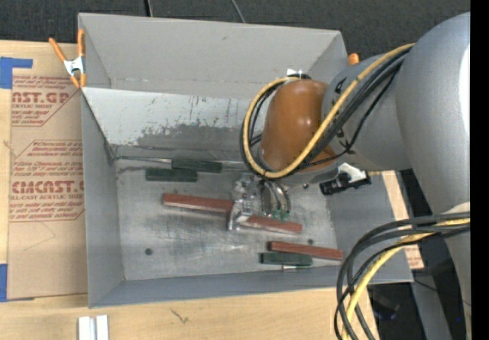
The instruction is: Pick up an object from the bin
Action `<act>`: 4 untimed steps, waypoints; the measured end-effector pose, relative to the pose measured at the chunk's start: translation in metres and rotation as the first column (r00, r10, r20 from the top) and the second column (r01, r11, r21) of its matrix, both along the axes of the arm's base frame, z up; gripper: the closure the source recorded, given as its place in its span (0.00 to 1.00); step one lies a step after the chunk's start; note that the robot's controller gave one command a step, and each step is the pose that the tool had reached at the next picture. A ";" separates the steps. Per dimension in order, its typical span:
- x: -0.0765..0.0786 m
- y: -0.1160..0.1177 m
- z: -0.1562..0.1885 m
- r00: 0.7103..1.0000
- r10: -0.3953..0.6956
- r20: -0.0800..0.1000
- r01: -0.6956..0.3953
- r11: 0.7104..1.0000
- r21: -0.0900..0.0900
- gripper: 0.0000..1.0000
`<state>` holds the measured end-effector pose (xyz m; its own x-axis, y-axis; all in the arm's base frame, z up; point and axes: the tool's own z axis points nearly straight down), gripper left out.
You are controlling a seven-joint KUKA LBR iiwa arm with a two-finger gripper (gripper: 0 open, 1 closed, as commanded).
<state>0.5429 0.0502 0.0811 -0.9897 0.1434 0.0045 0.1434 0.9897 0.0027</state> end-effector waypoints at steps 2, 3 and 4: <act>0.002 0.000 0.035 1.000 0.000 0.009 0.000 1.000 -0.002 1.00; 0.000 0.000 0.043 1.000 0.000 -0.001 0.000 1.000 -0.003 1.00; 0.000 0.000 0.071 1.000 0.000 0.000 0.000 1.000 -0.003 1.00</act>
Offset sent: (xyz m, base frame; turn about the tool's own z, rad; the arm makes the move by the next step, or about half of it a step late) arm 0.0000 0.0001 0.0096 0.0000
